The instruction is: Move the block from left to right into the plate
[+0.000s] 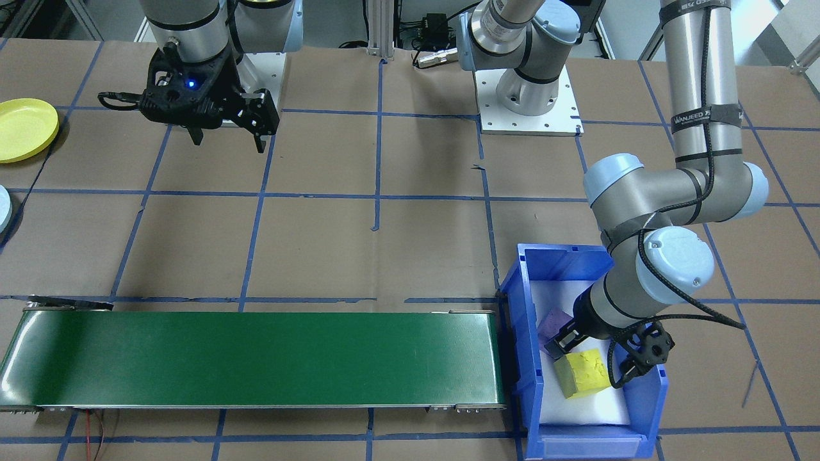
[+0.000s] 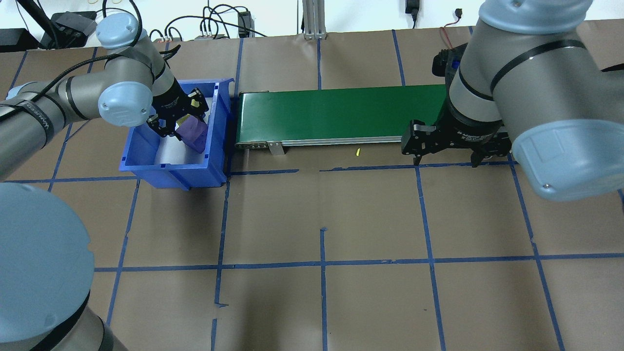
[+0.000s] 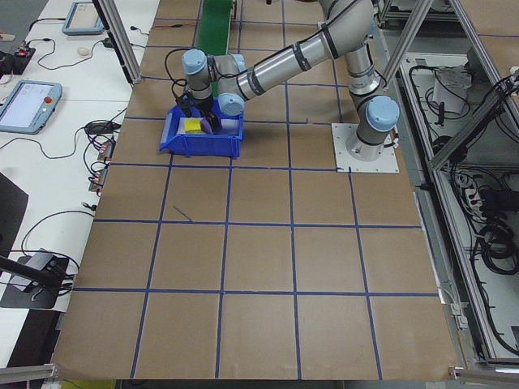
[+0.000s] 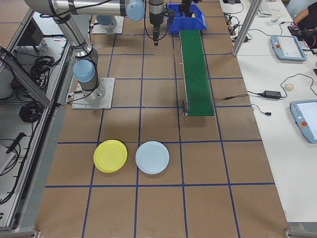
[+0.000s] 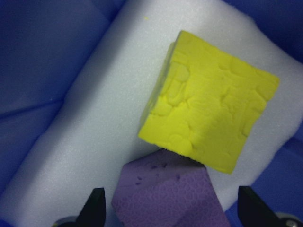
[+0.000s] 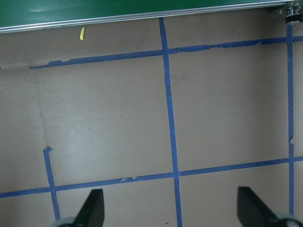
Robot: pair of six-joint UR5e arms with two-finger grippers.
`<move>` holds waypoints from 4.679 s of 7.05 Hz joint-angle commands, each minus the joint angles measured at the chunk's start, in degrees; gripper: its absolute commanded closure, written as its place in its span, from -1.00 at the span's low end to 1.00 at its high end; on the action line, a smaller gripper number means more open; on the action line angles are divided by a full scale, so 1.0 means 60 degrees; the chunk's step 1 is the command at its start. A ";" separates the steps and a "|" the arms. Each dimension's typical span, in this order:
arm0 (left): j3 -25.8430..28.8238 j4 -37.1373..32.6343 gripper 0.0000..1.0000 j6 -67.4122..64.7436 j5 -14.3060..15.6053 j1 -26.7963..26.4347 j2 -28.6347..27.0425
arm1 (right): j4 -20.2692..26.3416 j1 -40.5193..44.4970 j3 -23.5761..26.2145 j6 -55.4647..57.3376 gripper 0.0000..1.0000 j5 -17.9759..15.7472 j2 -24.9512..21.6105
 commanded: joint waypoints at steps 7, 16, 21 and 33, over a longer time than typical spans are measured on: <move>0.1912 -0.2574 0.29 0.1805 -0.0057 -0.0393 0.1705 | -0.0053 -0.0279 0.0035 -0.0003 -1.00 0.0161 0.0069; 0.1443 -0.0394 -0.20 0.5197 -0.0101 -0.2315 -0.0285 | -0.0083 -0.0351 0.0035 0.0012 -1.00 0.0277 0.0083; 0.1822 -0.0289 -1.00 0.5183 0.0103 -0.2535 0.0487 | -0.1305 -0.0366 -0.0141 0.0098 -1.00 0.0408 0.1058; 0.1253 0.0297 -0.28 0.2795 0.0441 0.0014 -0.0946 | -0.4286 -0.0337 -0.3350 0.1505 -1.00 0.3954 0.6265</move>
